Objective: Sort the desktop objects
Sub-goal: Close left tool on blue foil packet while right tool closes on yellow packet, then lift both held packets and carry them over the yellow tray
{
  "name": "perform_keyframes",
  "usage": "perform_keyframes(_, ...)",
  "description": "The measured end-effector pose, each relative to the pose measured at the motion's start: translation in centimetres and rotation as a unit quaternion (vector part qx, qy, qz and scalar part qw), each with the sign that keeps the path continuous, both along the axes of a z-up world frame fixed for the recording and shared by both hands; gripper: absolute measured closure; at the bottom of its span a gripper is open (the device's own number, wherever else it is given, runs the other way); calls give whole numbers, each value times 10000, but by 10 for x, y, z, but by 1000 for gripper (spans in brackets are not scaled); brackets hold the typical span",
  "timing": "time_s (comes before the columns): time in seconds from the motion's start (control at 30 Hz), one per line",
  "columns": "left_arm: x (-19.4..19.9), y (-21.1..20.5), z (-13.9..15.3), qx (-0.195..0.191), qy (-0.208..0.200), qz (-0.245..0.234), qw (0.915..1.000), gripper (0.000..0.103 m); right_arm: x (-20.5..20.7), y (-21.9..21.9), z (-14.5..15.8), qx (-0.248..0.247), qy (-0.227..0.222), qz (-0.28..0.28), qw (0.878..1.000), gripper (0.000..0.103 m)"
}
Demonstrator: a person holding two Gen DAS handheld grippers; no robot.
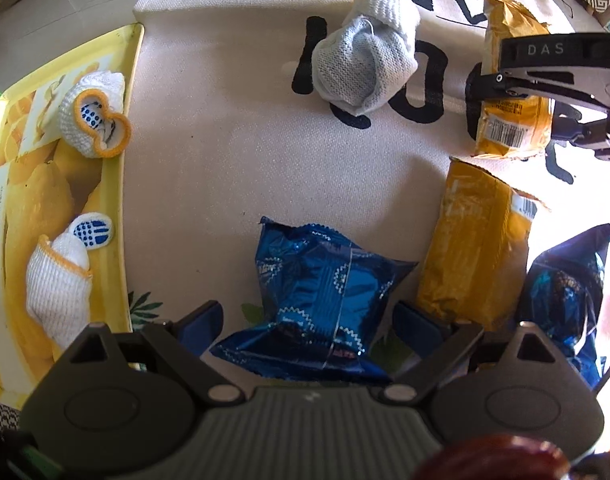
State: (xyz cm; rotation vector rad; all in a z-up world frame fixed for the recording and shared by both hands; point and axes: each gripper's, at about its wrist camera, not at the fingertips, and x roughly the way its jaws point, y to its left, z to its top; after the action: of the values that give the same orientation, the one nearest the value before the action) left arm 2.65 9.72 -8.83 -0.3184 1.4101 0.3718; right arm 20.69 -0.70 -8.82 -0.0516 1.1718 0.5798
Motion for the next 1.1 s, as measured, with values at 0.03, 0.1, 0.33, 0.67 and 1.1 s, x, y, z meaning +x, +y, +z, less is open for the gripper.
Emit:
perform_keyframes(0.03, 2, -1, -4, 45, 74, -18, 10000, 8, 0, 0, 0, 3, 0, -6, 10000, 41)
perform_keyframes(0.1, 4, -1, -13, 36, 177, -7, 9998, 8, 0, 0, 0, 8, 3, -3, 10000, 41)
perform_keyframes(0.33, 9, -2, -16, 78, 114, -10, 9999, 5, 1, -1, -2, 48, 34, -21, 10000, 41)
perform_keyframes(0.67, 16, -6, 3, -283, -132, -158, 9994, 38, -1, -2, 5, 187, -48, 10, 9998, 43)
perform_keyframes(1.1, 12, -8, 35, -249, -688, -50, 9973, 38, -6, -8, 35, 645, -105, 32, 9979, 43)
